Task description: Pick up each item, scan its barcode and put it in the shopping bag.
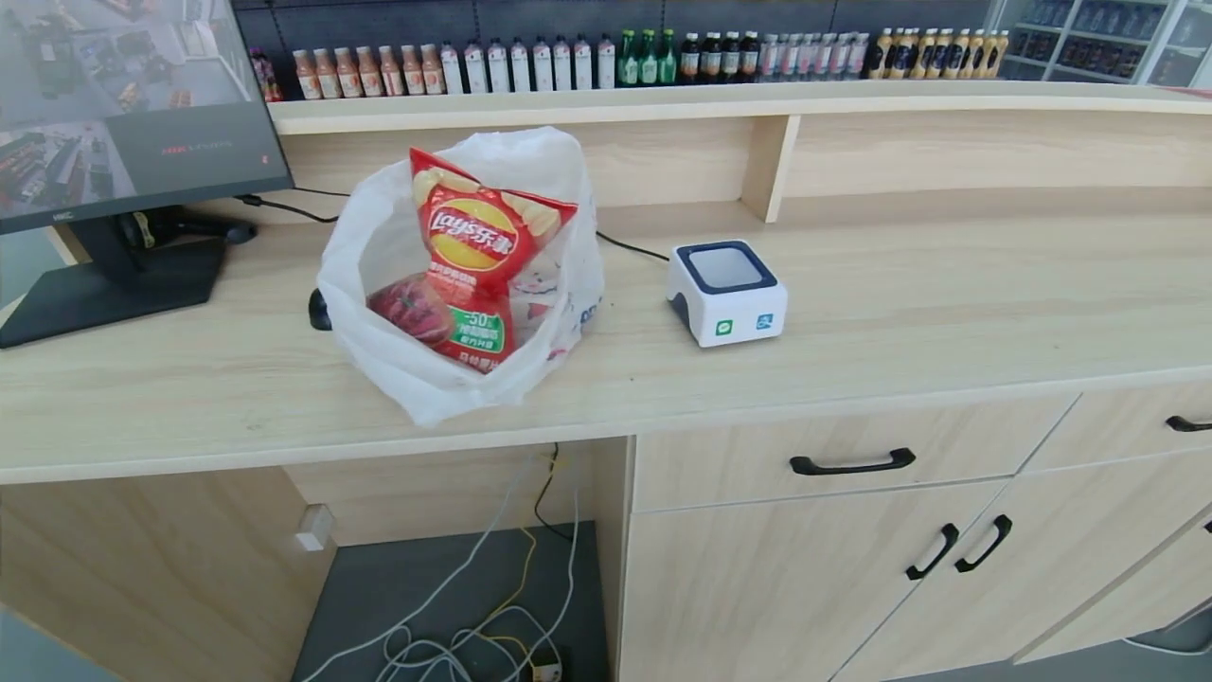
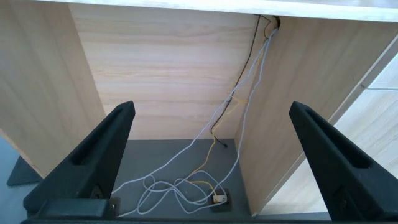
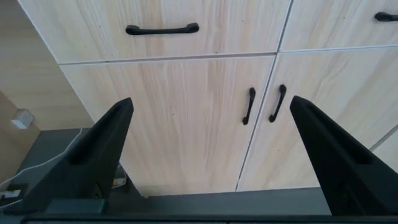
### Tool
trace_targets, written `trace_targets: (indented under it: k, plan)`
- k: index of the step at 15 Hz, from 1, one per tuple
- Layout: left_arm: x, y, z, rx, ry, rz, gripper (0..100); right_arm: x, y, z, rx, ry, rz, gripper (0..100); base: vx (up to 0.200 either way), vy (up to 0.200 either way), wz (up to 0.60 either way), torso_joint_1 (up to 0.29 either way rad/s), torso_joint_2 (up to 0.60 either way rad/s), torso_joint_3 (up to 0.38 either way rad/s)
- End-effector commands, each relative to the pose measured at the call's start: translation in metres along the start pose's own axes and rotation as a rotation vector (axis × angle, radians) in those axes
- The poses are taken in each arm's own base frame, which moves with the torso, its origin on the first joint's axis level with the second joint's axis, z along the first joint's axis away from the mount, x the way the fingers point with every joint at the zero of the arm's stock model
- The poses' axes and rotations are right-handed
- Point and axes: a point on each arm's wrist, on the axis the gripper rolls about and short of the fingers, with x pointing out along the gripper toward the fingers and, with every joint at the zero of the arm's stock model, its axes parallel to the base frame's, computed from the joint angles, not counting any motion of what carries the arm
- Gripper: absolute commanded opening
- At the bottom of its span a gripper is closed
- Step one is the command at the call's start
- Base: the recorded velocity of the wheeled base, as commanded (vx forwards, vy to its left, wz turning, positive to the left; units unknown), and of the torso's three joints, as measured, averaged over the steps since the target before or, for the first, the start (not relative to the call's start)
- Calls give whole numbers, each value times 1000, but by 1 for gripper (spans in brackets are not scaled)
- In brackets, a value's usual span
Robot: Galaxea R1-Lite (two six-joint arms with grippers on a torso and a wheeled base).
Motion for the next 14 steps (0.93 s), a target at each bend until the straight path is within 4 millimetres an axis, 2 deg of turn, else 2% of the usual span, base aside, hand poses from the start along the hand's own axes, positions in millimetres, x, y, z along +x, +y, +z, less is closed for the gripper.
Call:
trace_targets:
  k: [1,2,14]
  plan:
    - [0,0,0,0,0,0,100,0,0,0,1,2,1,100,0,-200,0,2,-2,2]
    - [0,0,0,1,0,0,100,0,0,0,1,2,1,100,0,-200,0,-2,2,2]
    - [0,0,0,4,0,0,100,0,0,0,1,0,1,100,0,0,0,0,0,0]
